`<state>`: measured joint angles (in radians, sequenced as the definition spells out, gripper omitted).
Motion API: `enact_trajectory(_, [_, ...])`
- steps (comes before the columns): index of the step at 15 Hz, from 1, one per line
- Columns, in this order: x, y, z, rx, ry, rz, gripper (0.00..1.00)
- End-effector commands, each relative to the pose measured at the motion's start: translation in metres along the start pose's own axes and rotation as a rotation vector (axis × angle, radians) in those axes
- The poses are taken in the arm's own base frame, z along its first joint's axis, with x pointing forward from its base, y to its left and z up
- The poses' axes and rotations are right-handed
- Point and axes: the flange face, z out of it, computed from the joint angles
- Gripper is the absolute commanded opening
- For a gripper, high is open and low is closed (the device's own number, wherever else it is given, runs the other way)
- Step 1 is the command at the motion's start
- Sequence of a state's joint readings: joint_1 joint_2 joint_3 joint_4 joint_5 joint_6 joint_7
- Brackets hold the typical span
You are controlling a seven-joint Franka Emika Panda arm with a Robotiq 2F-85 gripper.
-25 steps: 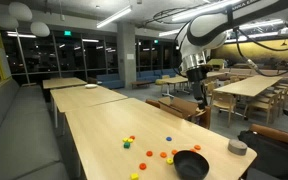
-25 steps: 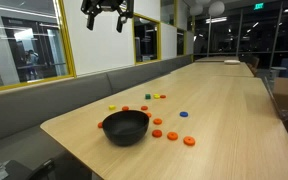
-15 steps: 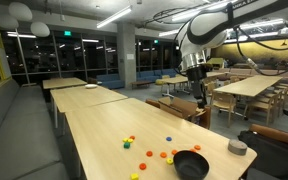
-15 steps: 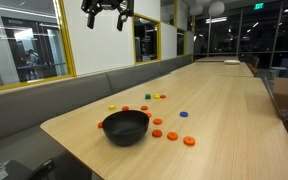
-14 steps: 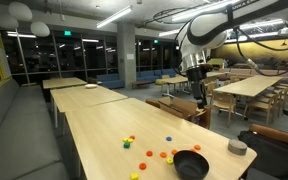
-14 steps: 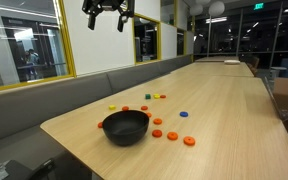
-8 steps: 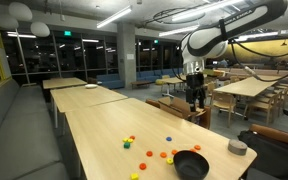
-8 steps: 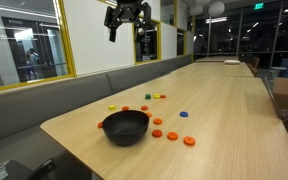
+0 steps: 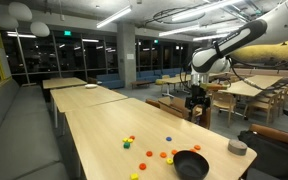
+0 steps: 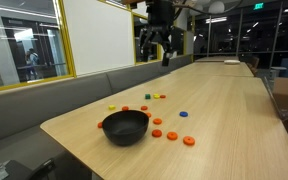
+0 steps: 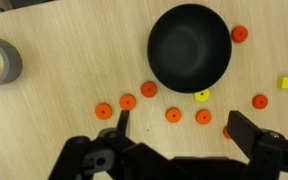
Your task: Place three orange rings inside the black bowl
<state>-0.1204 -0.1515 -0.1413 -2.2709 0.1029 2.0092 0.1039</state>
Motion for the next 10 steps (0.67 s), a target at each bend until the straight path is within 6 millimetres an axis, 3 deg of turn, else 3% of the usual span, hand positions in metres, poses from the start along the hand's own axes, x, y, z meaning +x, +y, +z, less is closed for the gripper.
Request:
enact_trajectory(1, [0.001, 0.008, 0.040, 0.024, 0.069, 0.185, 1.00])
enact_trajectory(5, [0.007, 0.013, 0.085, 0.017, 0.173, 0.353, 1.00])
enact_trajectory(10, [0.023, 0.030, 0.123, 0.000, 0.326, 0.489, 1.00])
